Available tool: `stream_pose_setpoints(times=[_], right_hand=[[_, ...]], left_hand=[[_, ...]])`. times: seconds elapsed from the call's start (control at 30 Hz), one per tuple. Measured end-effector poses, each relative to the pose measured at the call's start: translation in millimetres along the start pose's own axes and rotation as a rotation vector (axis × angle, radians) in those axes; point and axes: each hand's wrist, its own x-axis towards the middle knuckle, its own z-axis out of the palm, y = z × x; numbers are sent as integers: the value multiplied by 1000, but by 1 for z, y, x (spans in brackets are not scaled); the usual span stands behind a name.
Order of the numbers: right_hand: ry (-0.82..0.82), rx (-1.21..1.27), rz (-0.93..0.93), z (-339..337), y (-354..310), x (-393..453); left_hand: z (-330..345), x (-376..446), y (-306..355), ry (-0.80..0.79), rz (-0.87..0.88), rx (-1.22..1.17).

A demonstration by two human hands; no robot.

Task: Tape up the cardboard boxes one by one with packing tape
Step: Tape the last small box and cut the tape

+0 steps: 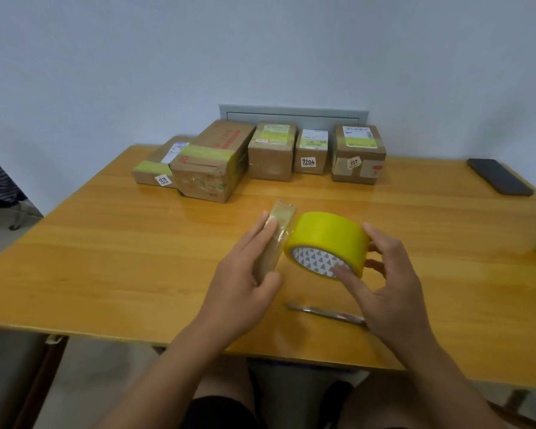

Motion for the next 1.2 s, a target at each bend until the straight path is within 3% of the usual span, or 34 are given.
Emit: stream_pose_setpoints(times=[0.17, 0.37, 0.43, 0.6, 0.8, 0.97, 1.2], right_hand=[[-39, 73, 80, -15, -12, -22], [20, 409, 351, -4, -22, -43], [27, 480, 351, -6, -26, -44], [-135, 503, 291, -16, -36, -48], [-175, 514, 330, -25, -41, -45], [-161, 495, 297, -21, -40, -44], [-151, 392, 207, -36, -43, -30]], left_hand=[[2, -26, 6, -2, 60, -44], [16, -41, 21, 121, 32, -174], [17, -50, 23, 146, 35, -196], [12, -69, 25, 171, 29, -258], [1, -72, 23, 133, 12, -291], [-8, -66, 13, 91, 88, -150], [-6, -62, -2, 94, 268, 331]])
